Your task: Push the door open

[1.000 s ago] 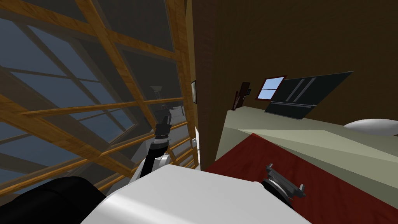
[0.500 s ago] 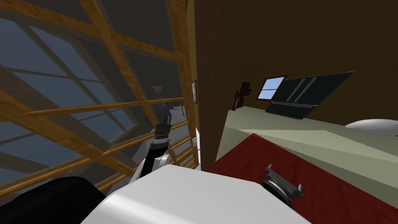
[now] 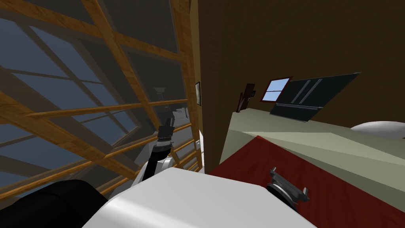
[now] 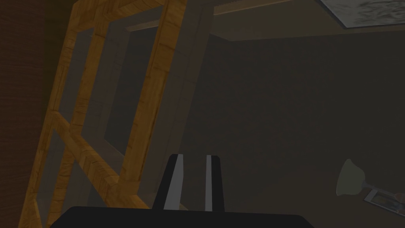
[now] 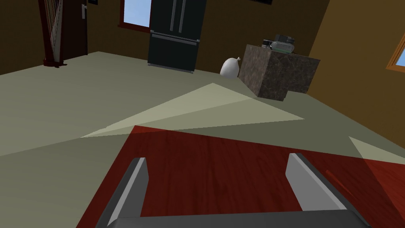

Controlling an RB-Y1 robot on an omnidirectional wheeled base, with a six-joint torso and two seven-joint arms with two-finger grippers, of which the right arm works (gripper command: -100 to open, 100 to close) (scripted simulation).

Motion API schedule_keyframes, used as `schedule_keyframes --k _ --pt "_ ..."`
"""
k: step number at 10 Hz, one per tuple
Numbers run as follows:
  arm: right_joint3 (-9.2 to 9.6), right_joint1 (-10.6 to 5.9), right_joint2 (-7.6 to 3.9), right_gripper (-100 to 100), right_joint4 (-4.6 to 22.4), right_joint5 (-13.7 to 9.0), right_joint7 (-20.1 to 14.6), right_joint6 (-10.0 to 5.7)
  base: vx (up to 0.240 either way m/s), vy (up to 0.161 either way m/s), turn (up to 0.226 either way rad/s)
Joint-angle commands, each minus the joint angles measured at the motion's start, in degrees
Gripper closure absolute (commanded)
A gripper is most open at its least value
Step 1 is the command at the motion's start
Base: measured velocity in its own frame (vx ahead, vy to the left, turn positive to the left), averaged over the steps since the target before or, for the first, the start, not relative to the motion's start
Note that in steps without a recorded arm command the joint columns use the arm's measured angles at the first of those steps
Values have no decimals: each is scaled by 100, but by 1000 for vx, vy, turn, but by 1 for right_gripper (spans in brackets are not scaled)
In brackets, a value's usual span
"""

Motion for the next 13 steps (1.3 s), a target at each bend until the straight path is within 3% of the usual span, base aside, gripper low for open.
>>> schedule_keyframes --k 1,3,4,7,12,13 --pt "0 0 0 -100 0 0 0 0 0 0 0" --pt "0 0 0 -100 0 0 0 0 0 2 -6" --pt "-26 -9 -1 -100 68 165 187 179 -1 29 -64" --pt "-57 -22 -1 -100 147 359 406 387 0 35 -58" --pt "-138 -61 -2 -100 361 889 1004 957 0 44 -64" --pt "-138 -61 -2 -100 361 889 1004 957 0 36 -32"
